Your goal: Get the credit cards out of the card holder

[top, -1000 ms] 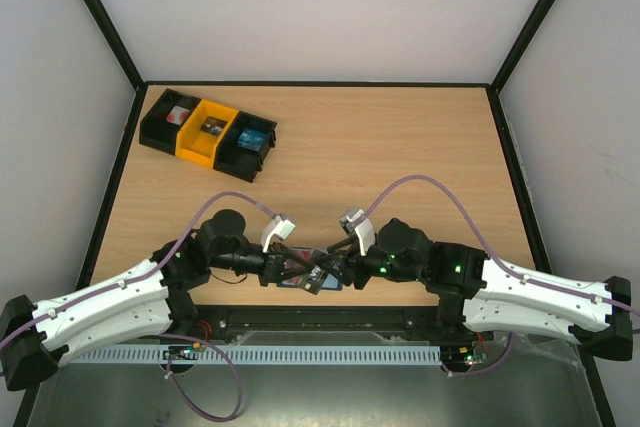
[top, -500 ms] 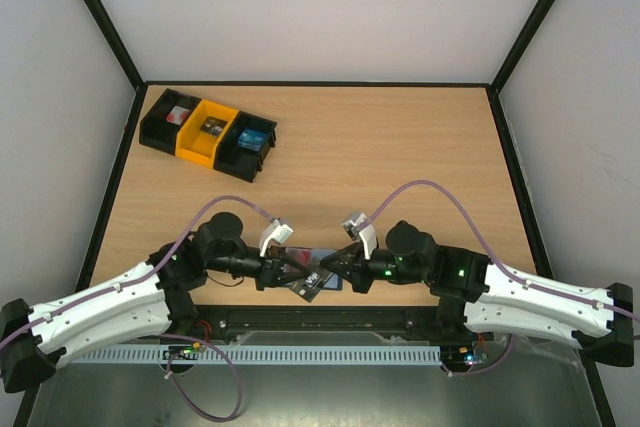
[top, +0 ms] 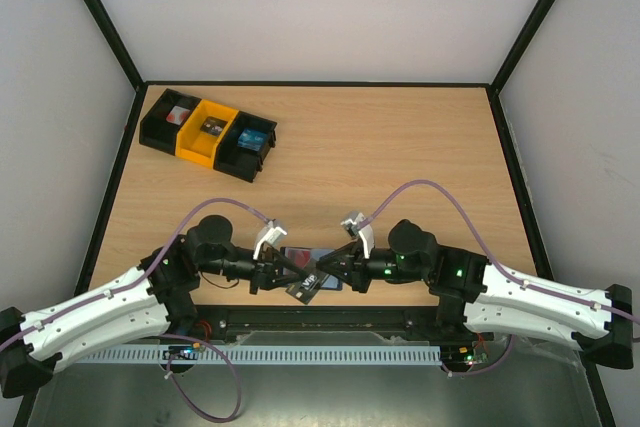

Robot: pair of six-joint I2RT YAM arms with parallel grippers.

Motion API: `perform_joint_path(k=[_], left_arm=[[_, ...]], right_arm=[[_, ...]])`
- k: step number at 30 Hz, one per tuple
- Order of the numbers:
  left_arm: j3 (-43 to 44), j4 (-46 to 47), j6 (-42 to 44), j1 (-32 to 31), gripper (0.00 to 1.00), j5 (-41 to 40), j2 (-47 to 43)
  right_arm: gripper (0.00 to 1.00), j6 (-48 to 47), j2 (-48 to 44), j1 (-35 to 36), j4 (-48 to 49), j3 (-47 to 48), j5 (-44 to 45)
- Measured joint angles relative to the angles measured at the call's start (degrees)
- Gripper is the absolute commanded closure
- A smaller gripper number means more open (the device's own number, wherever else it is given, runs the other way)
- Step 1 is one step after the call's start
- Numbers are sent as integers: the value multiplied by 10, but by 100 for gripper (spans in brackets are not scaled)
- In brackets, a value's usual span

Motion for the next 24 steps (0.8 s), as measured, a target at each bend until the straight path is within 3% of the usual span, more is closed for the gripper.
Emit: perform_joint_path(k=[4, 9, 11, 15, 24], left_arm=[[-4, 0, 0, 0, 97, 1, -1], [-5, 1, 3, 0, 90, -5, -6], [-5, 6, 5, 0, 67, -14, -11], [-4, 12, 4, 0, 34, -38, -24], [-9, 45, -107, 0, 10, -177, -75]], right_arm=[[98, 4, -3, -7, 9, -6, -24], [98, 8, -3, -11, 24, -14, -48], [98, 14, -1, -11, 32, -19, -57], [98, 37, -13, -11, 46, -37, -43], [98, 129, -63, -13, 141, -116, 48]])
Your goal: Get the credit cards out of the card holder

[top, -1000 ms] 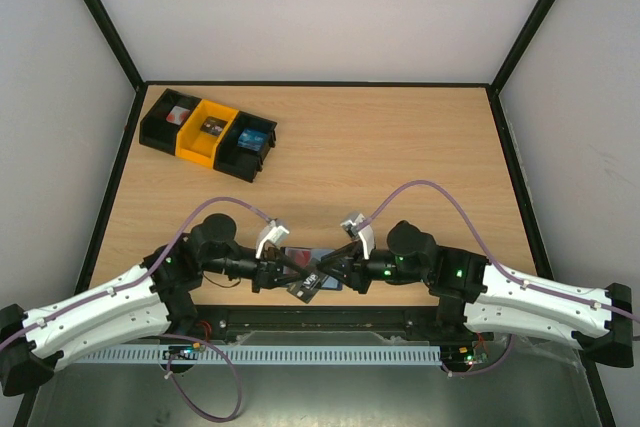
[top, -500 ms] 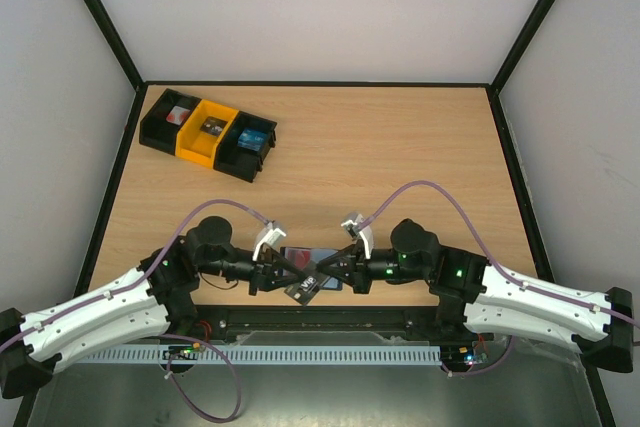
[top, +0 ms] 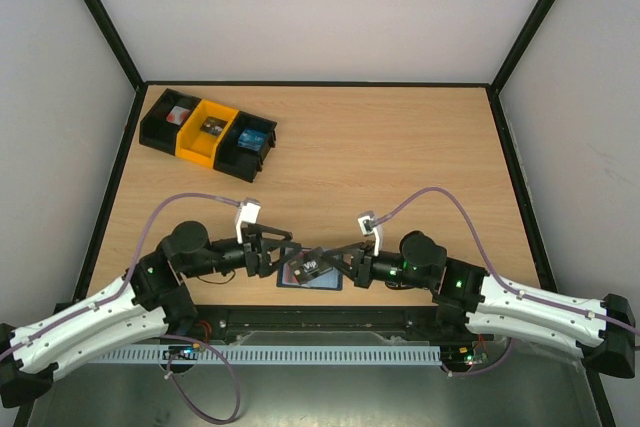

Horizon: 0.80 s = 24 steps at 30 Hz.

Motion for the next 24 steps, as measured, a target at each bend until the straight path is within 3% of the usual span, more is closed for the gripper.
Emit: perform_joint_path(k=[4, 10, 18, 24], left_arm=[[-39, 46, -70, 0, 4, -67, -43], [-89, 83, -150, 0, 5, -142, -99], [-134, 152, -222, 0, 29, -185, -90], [-151, 221, -243, 0, 44, -188, -45]], right_arm=[[98, 55, -6, 0, 63, -29, 56], [98, 135, -6, 0, 155, -61, 143], [98, 205, 34, 0, 269, -68, 215], [98, 233, 74, 0, 299, -64, 229]])
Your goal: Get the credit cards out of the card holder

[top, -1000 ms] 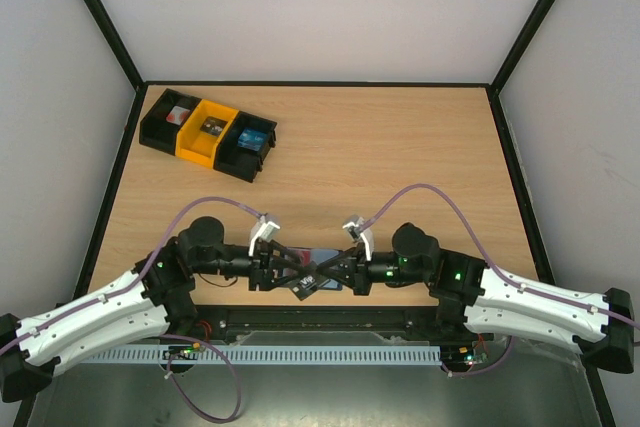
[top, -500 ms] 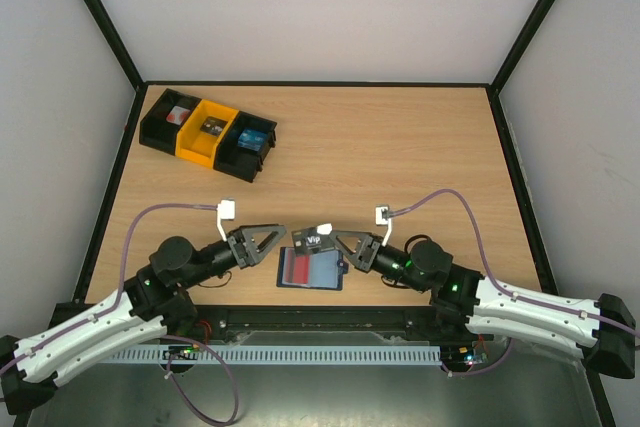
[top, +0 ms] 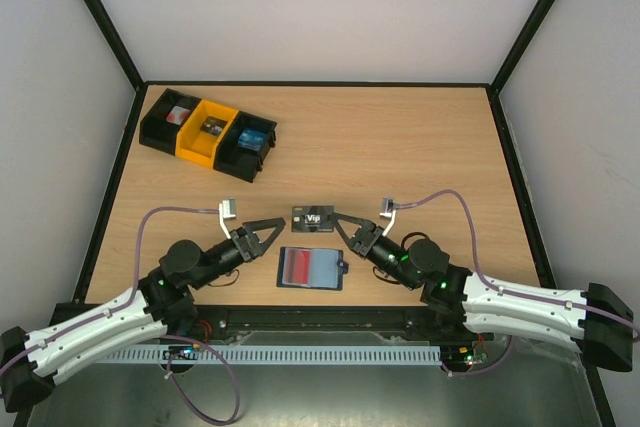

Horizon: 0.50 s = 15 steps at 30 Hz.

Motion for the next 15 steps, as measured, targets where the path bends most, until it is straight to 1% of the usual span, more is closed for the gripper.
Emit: perform_joint_path(k=[5, 12, 13, 15], left_arm=[[0, 46, -10, 0, 57, 0, 32], [-5, 92, -23, 0, 61, 4, 64], [-5, 97, -24, 0, 62, 5, 70], [-6, 107, -28, 0, 68, 8, 82]], right_arm=[[98, 14, 7, 0, 13, 0, 3], [98, 20, 7, 0, 21, 0, 8], [98, 20, 7, 0, 22, 0, 10], [98, 20, 6, 0, 22, 0, 12]])
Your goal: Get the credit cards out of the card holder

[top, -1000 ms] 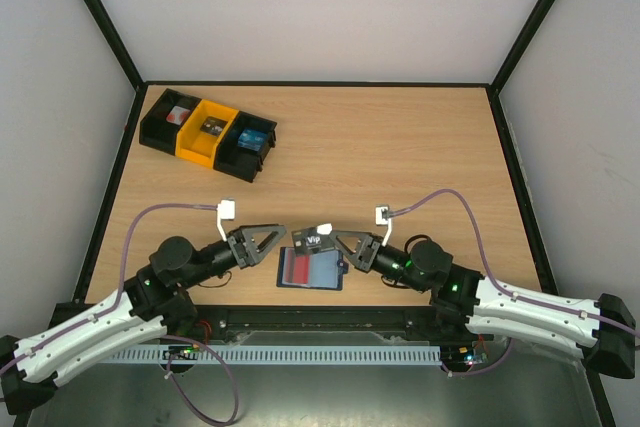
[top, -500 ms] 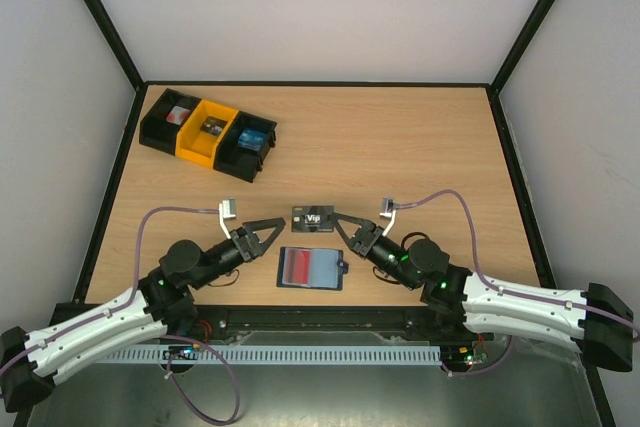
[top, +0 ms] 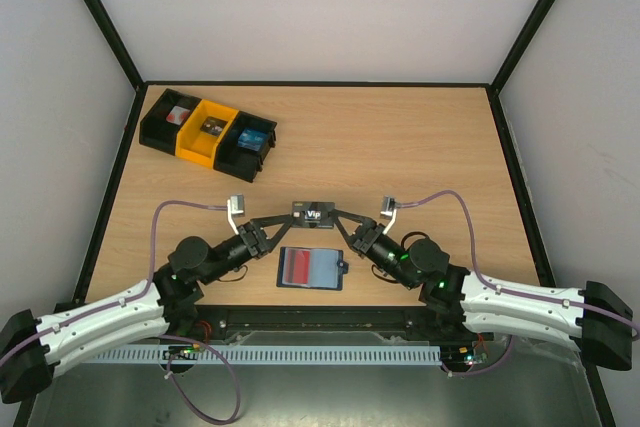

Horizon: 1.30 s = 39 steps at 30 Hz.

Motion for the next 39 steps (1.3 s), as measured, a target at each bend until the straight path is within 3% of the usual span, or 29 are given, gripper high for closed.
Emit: perform_joint_path(k=[7, 13, 18, 23, 26, 30, 39], left_arm=[[-4, 40, -11, 0, 96, 15, 40], [-4, 54, -12, 0, 97, 18, 33], [-5, 43, -2, 0, 97, 16, 11], [2, -20, 38, 16, 97, 17, -14], [22, -72, 61, 60, 97, 41, -12], [58, -131, 96, 166, 97, 110, 9], [231, -304, 236, 389, 97, 265, 125]], right_arm=[[98, 1, -3, 0, 0, 0, 4], [97, 7, -9, 0, -3, -1, 4], [78, 7, -35, 0, -13, -10, 6], [48, -16, -88, 0, -55, -24, 2], [30, -26, -131, 0, -90, -38, 0], [1, -40, -189, 0, -140, -54, -8], [2, -75, -264, 0, -219, -59, -25]])
